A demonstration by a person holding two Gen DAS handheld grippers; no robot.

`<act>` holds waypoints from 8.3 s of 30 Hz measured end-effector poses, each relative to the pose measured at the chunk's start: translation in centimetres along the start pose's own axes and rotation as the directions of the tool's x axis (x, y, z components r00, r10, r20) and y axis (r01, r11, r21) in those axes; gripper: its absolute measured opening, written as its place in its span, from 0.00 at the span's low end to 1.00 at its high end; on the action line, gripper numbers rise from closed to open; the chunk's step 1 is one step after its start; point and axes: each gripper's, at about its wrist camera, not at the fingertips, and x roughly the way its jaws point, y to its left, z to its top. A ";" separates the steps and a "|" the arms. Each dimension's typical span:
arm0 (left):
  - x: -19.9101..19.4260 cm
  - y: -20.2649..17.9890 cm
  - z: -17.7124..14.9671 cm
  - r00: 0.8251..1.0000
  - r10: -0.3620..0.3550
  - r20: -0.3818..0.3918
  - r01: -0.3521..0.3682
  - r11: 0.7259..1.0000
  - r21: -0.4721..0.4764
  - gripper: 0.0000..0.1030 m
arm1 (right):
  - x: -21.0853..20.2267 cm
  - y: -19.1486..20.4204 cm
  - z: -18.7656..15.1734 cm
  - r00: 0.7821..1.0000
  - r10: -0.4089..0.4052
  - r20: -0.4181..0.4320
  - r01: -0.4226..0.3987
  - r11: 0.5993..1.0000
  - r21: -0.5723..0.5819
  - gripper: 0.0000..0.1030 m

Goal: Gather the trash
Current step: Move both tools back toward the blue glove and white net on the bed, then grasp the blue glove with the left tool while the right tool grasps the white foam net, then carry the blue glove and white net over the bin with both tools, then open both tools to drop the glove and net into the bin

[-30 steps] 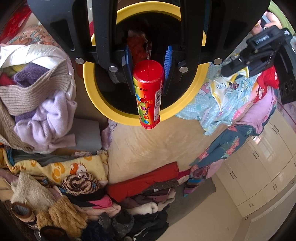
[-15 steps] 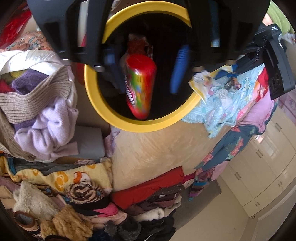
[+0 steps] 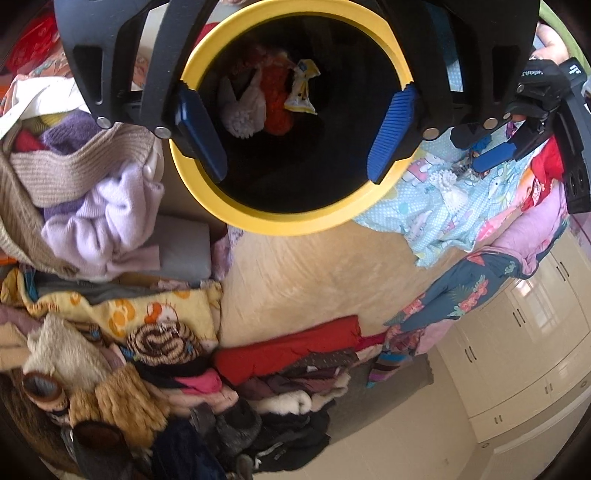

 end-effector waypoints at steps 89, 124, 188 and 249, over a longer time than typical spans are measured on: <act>-4.9 21.5 -7.0 0.977 0.209 -0.053 -0.211 0.873 -0.439 0.73 | 13.5 21.6 -0.1 0.967 0.145 -0.208 -0.212 0.913 -0.349 0.78; -2.8 20.4 -8.4 0.986 0.102 -0.134 -0.149 0.900 -0.409 0.19 | 16.8 24.3 -1.8 0.895 0.237 -0.378 -0.365 0.877 -0.313 0.16; -8.9 8.5 -1.4 0.993 0.089 0.072 -0.071 0.973 -0.221 0.17 | 1.0 13.2 -0.8 0.954 0.275 -0.119 -0.293 0.941 -0.170 0.16; 2.3 -3.0 -1.7 0.986 -0.099 -0.132 0.100 0.995 -0.002 0.17 | 2.5 -2.8 -2.4 0.994 0.010 -0.106 0.007 0.988 0.157 0.17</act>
